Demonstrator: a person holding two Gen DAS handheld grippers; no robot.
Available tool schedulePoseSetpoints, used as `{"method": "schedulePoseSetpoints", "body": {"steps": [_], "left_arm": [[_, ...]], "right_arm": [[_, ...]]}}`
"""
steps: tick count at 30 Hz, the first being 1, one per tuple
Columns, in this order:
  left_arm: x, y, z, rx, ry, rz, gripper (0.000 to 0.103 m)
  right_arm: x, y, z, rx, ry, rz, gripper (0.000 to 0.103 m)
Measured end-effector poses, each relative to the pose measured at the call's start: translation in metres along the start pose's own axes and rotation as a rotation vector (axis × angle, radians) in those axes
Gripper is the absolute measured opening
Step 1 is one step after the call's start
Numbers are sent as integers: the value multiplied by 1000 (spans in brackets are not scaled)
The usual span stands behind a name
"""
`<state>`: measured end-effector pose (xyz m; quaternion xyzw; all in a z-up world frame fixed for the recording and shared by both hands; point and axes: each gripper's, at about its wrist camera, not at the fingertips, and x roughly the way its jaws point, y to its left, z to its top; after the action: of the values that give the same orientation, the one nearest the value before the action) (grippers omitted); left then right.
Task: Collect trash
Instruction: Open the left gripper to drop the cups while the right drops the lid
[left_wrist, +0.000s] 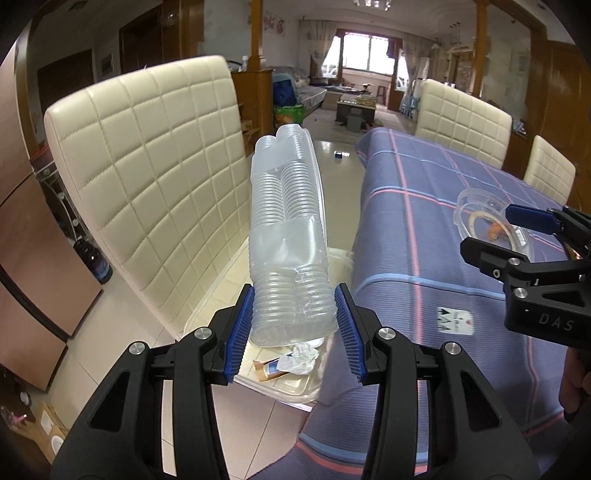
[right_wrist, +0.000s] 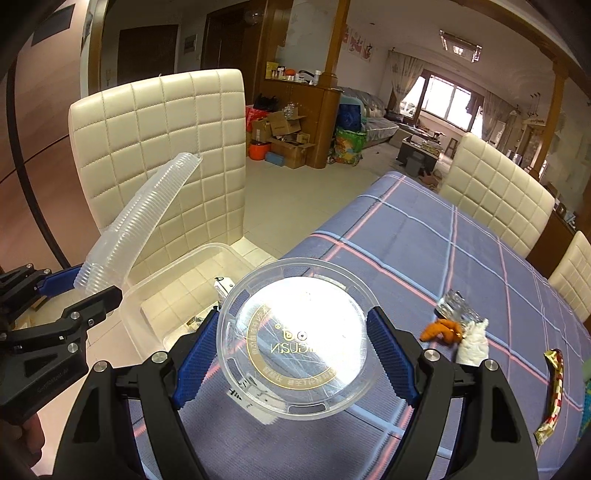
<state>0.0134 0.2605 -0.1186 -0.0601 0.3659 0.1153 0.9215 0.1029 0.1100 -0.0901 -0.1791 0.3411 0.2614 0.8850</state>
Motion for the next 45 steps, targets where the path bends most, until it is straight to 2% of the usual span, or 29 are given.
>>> {"method": "schedulePoseSetpoints", "body": {"steps": [10, 12, 13, 14, 19, 29, 45], "left_arm": [[22, 9, 8, -22, 14, -5, 55], [26, 10, 10, -41, 23, -11, 70], [28, 13, 11, -71, 21, -20, 86], [27, 16, 10, -97, 15, -23, 94], [33, 27, 9, -156, 30, -26, 94], [24, 33, 3, -126, 25, 28, 94], [20, 57, -5, -154, 30, 91, 95]], "right_arm": [[21, -3, 0, 23, 34, 16, 77], [23, -6, -1, 29, 38, 16, 77], [25, -7, -1, 31, 43, 18, 77], [26, -8, -1, 31, 46, 18, 77], [31, -11, 0, 32, 58, 21, 77], [39, 11, 2, -18, 65, 70, 77], [61, 50, 15, -94, 65, 151, 78]]}}
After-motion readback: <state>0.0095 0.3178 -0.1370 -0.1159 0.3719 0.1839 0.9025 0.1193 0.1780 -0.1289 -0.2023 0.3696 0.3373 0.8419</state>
